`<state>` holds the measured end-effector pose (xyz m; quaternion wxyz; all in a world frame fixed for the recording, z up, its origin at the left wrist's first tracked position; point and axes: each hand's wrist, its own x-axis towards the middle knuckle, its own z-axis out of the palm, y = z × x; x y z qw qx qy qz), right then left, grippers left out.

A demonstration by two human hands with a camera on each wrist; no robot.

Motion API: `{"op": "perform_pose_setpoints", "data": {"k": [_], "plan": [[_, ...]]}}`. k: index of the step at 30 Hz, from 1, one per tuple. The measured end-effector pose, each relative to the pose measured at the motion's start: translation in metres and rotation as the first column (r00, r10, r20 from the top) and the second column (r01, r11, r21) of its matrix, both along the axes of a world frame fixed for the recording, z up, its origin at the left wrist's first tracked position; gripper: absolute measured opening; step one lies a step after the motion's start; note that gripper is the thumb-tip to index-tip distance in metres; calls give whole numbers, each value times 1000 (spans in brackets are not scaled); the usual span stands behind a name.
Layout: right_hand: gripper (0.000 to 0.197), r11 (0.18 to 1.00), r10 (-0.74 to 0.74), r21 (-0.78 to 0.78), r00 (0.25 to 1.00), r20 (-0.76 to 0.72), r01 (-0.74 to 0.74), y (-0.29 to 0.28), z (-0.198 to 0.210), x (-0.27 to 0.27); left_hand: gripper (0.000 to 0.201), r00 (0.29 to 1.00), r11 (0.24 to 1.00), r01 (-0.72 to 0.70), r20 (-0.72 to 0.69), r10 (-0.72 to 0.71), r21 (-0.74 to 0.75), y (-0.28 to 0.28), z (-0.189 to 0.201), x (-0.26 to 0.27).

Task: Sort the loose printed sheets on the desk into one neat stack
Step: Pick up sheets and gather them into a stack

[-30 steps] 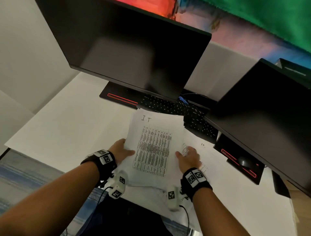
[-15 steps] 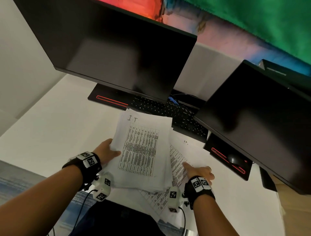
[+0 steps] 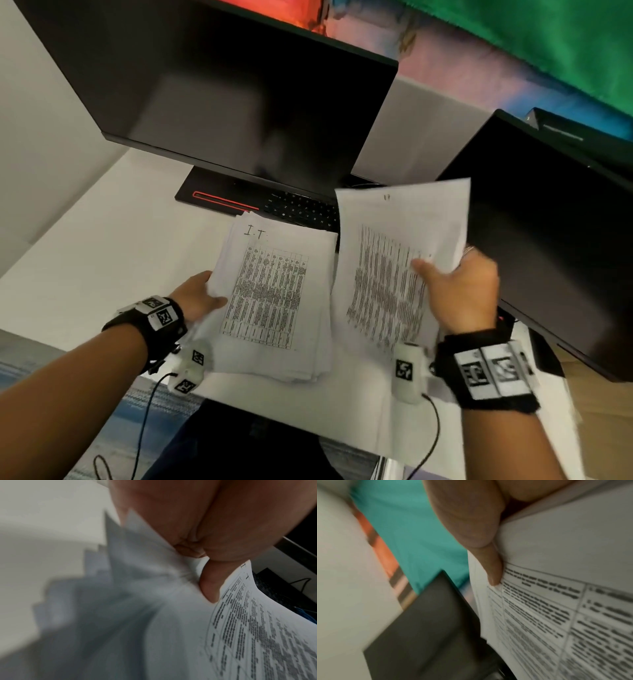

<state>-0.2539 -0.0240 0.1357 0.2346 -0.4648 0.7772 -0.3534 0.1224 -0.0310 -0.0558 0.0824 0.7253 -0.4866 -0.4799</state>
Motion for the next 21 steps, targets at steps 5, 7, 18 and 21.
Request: {"op": "perform_pose_setpoints", "data": {"k": [5,7,18,21], "plan": [[31,967,168,-245,908,384,-75,-4,50,4,37,1000,1000,20,-7,-20,-12,10,1,-25],[34,981,154,-178,882,445,-81,-12,31,11,44,997,1000,6,-80,-7,-22,16,5,-35],[58,882,25,460,987,161,-98,-34,-162,50,63,957,964,-245,-134,257,100,6,17,-43],[63,834,170,506,975,140,-218,-12,-181,55,68,953,963,-229,-169,251,139,8,15,-61]]}}
